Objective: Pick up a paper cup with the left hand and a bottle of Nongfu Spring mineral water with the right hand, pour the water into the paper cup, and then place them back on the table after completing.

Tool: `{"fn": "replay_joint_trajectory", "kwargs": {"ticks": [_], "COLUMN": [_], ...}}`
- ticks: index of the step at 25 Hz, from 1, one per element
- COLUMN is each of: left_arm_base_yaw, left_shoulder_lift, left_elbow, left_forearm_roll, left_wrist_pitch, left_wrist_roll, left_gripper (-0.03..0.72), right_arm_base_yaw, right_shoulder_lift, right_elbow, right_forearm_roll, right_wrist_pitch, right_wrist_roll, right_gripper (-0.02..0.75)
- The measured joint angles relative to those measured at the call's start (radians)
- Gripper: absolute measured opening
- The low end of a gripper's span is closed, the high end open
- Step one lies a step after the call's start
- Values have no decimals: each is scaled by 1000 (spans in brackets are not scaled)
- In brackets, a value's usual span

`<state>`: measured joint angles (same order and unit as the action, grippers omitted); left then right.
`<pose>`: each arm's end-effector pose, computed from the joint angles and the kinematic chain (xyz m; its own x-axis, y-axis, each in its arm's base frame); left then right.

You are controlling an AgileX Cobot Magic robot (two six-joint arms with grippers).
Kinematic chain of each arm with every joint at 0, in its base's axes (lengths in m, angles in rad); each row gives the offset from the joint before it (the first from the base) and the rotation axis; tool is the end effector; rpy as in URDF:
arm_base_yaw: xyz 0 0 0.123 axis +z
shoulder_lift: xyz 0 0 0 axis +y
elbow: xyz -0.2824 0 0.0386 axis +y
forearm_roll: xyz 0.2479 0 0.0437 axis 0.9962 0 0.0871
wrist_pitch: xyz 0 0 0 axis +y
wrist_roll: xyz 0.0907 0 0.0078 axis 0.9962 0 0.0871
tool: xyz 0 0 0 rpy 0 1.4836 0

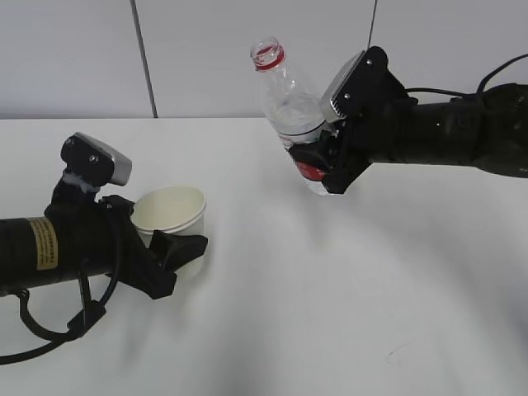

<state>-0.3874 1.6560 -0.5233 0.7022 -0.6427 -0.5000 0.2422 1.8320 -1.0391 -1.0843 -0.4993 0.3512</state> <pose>0.2458 -0.1383 0.1529 -0.4003 0.2581 -0.8793 0.6995 0.7059 -0.1113 0.3688 0.1307 0.2035 0.0343 -0.5765 -0.8164 -0.7247 0.5482 -0.4175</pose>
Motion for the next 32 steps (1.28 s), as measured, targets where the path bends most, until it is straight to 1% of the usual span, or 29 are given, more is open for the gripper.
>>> {"fn": "replay_joint_trajectory", "kwargs": {"ticks": [3, 5, 7, 11, 15, 18, 22, 28, 32], "left_arm_base_yaw": [0, 0, 0, -7, -57, -89, -92, -92, -95], "left_shoulder_lift": [-29, -33, -33, -33, -30, -17, -11, -11, -11], "left_elbow": [-43, -71, -92, -118, -131, -140, -141, -146, -146], "left_forearm_roll": [19, 20, 22, 33, 62, 64, 54, 18, 16], "left_wrist_pitch": [91, 120, 119, 108, 107, 102, 103, 92, 51], "left_wrist_roll": [-1, -1, -4, -56, -68, -68, -69, -70, -71], "left_gripper": [436, 435, 435, 435, 435, 435, 435, 435, 435], "right_arm_base_yaw": [0, 0, 0, 0, 0, 0, 0, 0, 0], "right_shoulder_lift": [-7, -8, -8, -8, -8, -8, -8, -8, -8], "right_elbow": [-25, -39, -57, -98, -134, -154, -172, -191, -191], "right_forearm_roll": [-39, -62, -95, -175, -258, -324, -378, -523, -562], "right_wrist_pitch": [8, 14, 17, 19, 36, 49, 55, 53, 49], "right_wrist_roll": [6, 12, 14, 16, 16, 16, 16, 16, 16], "right_gripper": [449, 449, 449, 449, 449, 449, 449, 449, 449]}}
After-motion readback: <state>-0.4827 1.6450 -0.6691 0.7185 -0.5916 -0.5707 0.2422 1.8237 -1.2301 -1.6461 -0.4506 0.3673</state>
